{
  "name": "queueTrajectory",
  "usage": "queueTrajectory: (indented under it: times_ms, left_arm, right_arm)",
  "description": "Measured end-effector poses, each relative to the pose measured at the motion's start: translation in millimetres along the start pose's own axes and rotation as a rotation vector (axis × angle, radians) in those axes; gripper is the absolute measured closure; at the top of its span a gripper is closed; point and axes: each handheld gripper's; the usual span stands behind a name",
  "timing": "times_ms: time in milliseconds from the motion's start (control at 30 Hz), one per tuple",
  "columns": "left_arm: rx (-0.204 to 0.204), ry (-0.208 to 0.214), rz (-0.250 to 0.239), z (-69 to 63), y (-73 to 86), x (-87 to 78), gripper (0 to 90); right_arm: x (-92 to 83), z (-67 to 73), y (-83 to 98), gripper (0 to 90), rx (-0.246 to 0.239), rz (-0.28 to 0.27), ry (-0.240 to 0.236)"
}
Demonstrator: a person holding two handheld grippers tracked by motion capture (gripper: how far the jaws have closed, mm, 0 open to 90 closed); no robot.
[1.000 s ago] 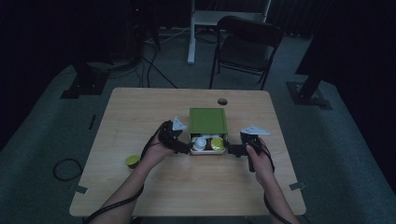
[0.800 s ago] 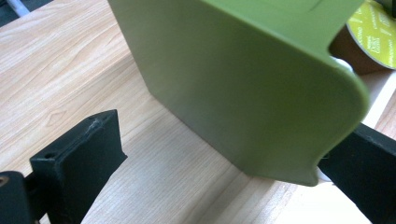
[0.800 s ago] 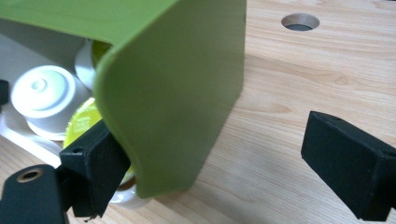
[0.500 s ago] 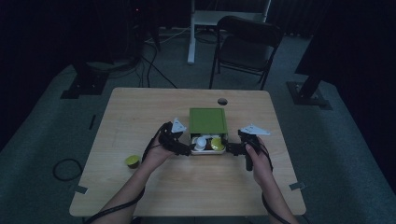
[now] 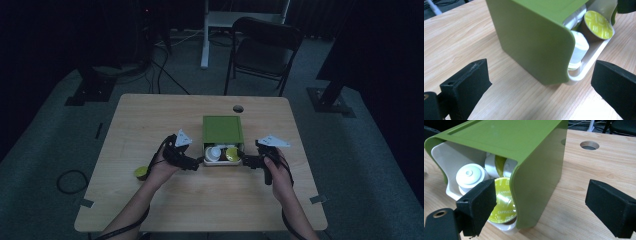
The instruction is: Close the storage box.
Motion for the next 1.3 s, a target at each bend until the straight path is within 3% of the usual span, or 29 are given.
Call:
queueTrajectory:
  times_ms: [500,633,733,833,1300]
  left_arm:
    - [-0.045,0.013,0.000,-3.1,15.3,-8.0,2.0]
    - [-0.049,0.002,0.005,-4.6,21.3,-8.4,2.0]
    - [-0.052,-0.032,-0.009,-7.6,26.5,-9.8,2.0]
    - [-0.056,-0.032,-0.003,-9.5,31.9,-10.0,2.1]
    - [-0.028,-0.035,0.033,-14.0,53.7,-12.1,2.1]
  right_arm:
    - [-21.3,-9.5,10.9,9.6,0.009,0.010,0.047]
    - [-26.8,-15.3,16.4,9.6,0.017,0.016,0.064]
    - [-31.4,-19.8,21.3,9.6,0.025,0.018,0.076]
    - [-35.0,-23.6,27.3,9.6,0.036,0.025,0.089]
    - [-51.4,-40.2,53.4,9.6,0.075,0.044,0.142]
Point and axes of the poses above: each handheld gripper's, and its own axes: x roughly forward along the jaws, y roughly out of its underside, z roughly to its left, and after that the axes turned 10 degrees about -y, right-handed
